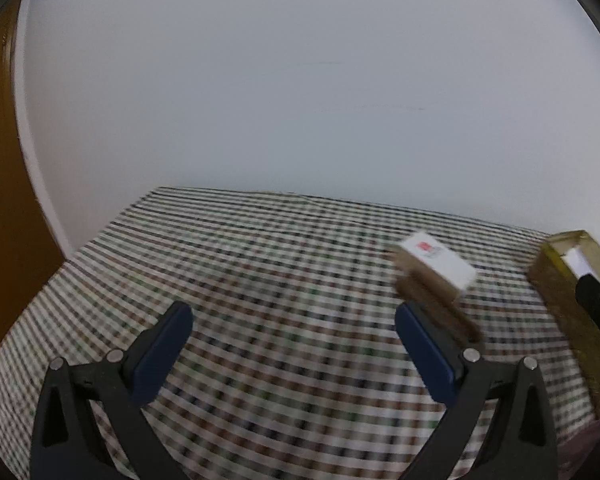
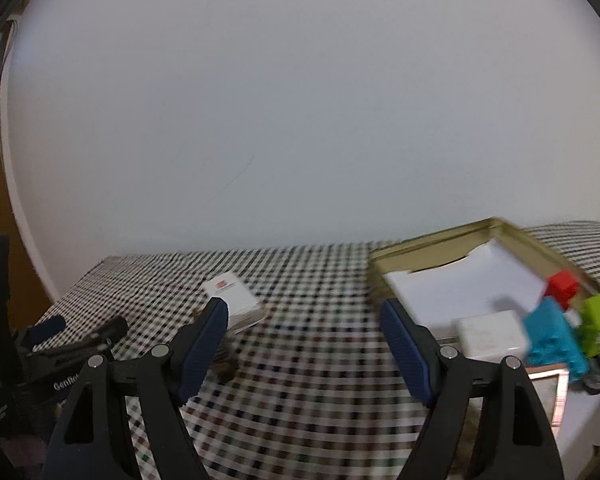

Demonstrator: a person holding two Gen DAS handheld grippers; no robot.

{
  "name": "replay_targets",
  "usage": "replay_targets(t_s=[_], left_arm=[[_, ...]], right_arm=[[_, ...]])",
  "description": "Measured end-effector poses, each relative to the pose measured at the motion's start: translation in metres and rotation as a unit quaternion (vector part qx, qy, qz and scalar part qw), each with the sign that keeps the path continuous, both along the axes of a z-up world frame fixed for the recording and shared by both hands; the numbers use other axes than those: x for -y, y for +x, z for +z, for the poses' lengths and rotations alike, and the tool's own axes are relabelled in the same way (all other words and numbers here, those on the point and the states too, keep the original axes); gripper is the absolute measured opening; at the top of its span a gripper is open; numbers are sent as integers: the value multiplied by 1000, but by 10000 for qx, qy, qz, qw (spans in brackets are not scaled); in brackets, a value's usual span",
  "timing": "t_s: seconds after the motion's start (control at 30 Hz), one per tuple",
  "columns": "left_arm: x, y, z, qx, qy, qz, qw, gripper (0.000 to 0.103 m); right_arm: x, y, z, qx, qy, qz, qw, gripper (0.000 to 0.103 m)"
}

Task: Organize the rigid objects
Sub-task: 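Withdraw both open tools from the tray toward the white box and brown comb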

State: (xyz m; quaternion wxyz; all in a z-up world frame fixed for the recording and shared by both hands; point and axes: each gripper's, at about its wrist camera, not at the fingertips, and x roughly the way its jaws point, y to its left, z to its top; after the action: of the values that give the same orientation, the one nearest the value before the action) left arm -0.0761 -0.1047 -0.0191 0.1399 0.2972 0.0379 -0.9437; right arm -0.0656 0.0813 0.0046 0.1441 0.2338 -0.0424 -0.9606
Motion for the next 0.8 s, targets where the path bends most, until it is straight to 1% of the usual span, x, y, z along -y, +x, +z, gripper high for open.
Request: replay_targets(t_s=[0.13,0.27,0.37,0.4,0.53,0.6,0.63,0.73,0.77,0.8], left_arm=[[20,-1,-3,15,15,246,9997,102],[28,-4,-3,84,-55,324,9994,102],[31,-8,-3,141,-49,376,9992,102],[31,-9,-3,154,-37,373,9992,102],[28,-10,-2,153,-47,351,9993,102],[28,-13,-3,190,-51,334,9992,102],[27,-14,-3,204,-55,335,9992,102],[27,-18,-4,235,-43,347,9991,102],[27,-18,-3,245,-38,350,9991,102],[26,-17,-2,261,-27,346,9991,102]], right_arm=[[19,-27,-14,611,9,444,9971,80],[39,-47,-25,1007,19,819,9915,76],[56,-52,-31,1297,97,1073,9857,67],[60,-53,-34,1374,107,1120,9841,60],[82,-69,-48,1926,218,1284,9726,56],[89,-73,-47,1840,290,1296,9739,56],[93,-72,-47,1863,361,1336,9727,56],[108,-65,-46,1813,743,1423,9702,54],[110,-64,-46,1802,796,1459,9695,50],[113,-62,-46,1785,901,1474,9687,44]])
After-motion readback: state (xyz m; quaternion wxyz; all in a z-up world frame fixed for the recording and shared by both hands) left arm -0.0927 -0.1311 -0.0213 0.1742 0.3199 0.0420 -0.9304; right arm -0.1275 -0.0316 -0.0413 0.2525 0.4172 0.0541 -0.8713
